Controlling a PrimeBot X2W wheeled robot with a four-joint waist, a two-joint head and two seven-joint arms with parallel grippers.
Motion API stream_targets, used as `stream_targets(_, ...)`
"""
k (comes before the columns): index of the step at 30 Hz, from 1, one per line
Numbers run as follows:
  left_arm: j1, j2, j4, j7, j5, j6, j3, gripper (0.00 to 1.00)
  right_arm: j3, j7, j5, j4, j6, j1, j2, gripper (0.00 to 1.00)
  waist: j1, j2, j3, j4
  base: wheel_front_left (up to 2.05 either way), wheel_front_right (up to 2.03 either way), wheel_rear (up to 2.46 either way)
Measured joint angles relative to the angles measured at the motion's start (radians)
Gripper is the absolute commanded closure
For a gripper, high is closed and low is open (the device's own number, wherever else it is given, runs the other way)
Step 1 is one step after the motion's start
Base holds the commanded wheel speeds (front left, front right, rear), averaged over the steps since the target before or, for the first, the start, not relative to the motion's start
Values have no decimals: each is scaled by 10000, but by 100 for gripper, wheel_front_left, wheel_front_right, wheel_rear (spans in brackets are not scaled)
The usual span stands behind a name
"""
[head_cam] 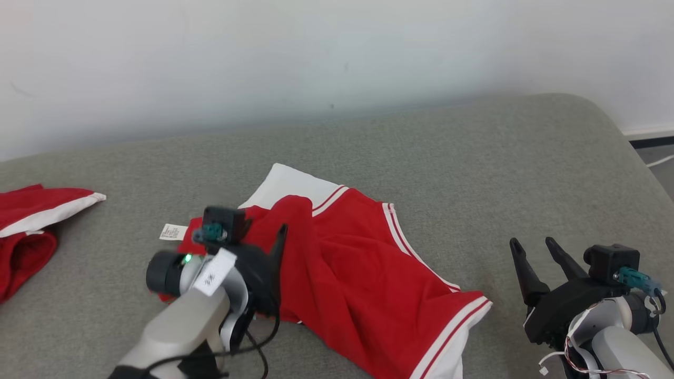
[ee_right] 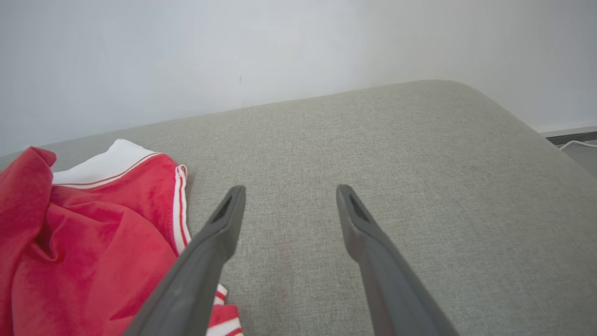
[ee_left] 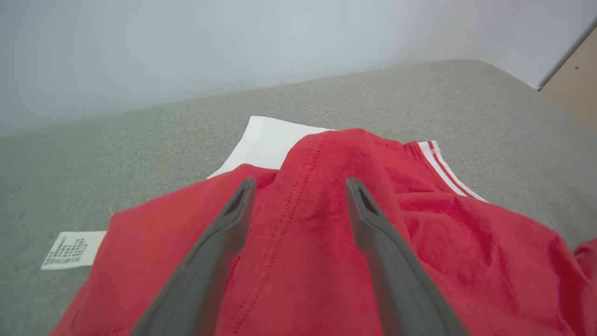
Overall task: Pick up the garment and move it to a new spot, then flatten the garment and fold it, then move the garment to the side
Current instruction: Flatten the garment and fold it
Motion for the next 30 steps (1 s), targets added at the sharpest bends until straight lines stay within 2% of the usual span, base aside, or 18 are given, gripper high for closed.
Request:
stream_targets(12, 1777, 454, -372, -418, 288, 253, -512, 0, 56, -107, 52, -150, 6, 615, -105, 0, -1, 0, -392, 664, 0, 0, 0)
stream_targets(17, 1944, 790, -694, -570, 232, 299, -270, 0, 395, 173, 50, -604, 316, 1294, -385, 0, -1, -1, -430, 808, 0, 0, 0)
stream_targets(20, 1944, 1175, -1149, -685, -259, -46, 399, 0, 546, 449, 46, -940, 416, 1589, -529, 0, -1, 1, -399, 746, 0, 0, 0)
stream_targets(21, 1944, 1175, -1149, -685, -259, -46, 399, 0, 546, 449, 46, -940, 416, 1589, -529, 0, -1, 1, -399, 746, 0, 0, 0)
stream_targets(25, 1938, 1661, -1643, -696, -629, -573, 679, 0, 826, 859, 63, -1415, 568, 1878, -583, 0, -1, 0, -327, 562, 0, 0, 0)
stream_targets(30, 1936, 2192, -1992, -696, -673, -738, 788, 0, 1174, 1476, 157, -1858, 669, 2373, -593, 0, -1, 0, -215, 247, 0, 0, 0)
